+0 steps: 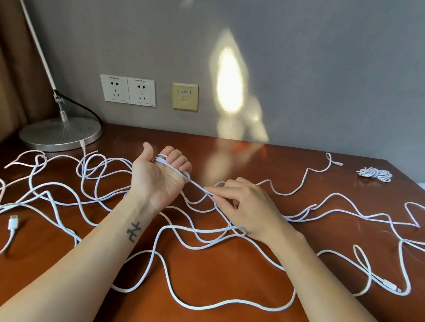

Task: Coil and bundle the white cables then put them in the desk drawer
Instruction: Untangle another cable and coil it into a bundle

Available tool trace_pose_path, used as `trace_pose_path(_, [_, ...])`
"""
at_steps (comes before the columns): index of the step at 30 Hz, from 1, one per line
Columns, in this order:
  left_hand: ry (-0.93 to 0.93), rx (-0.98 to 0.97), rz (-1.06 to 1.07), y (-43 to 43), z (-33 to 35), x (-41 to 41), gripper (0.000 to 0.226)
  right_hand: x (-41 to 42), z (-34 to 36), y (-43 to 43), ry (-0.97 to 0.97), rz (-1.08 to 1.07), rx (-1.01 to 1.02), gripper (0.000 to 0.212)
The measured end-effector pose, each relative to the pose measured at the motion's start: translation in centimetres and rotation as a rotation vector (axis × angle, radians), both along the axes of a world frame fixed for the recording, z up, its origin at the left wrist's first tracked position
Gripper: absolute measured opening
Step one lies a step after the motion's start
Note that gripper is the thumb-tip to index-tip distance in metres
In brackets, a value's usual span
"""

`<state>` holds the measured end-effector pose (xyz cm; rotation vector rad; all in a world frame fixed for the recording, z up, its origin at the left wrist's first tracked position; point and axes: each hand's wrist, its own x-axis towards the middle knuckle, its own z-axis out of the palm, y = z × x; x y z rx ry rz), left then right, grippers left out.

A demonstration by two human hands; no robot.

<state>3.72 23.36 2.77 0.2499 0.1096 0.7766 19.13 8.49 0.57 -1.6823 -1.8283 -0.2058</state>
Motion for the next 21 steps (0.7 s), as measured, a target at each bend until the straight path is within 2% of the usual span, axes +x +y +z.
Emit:
trace_pose_path(4, [0.15,0.098,0.086,0.2,0.0,0.2,0.023,0.1,-0.1,0.1,0.092,-0.011,0.009,0.023])
trace_pose_path(7, [0.39,0.31,0.253,0.8,-0.3,0.6,0.025,0.1,0.2,-0.1,0.224,-0.037,0.009,0.021])
trace_pose_path(11, [0.659,0.555,0.451,0.9,-0.8,1.0,0.027,0.1,0.3,-0.3,0.431,-0.071,0.039,0.029])
trace_pose_path(14, [0.861,0.869,0.599,0.4,-1.1,1.0,0.028,0.0,0.4,-0.2,0.499,-0.097,0.066,0.034])
trace_pose_path(16, [0.926,1.076,0.647,0.1,-1.3,1.0,0.026,0.1,0.5,-0.2,0.4,-0.137,0.122,0.033])
trace_pose_path(19, [1.04,1.45,0.7,-0.3,-1.9,0.9,0.024,0.3,0.4,-0.1,0.124,-0.212,0.254,0.032])
trace_pose_path(21, [1.099,1.585,0.672,-0.7,-2.2,0.9,0.025,0.5,0.3,0.0,0.032,-0.24,0.319,0.031])
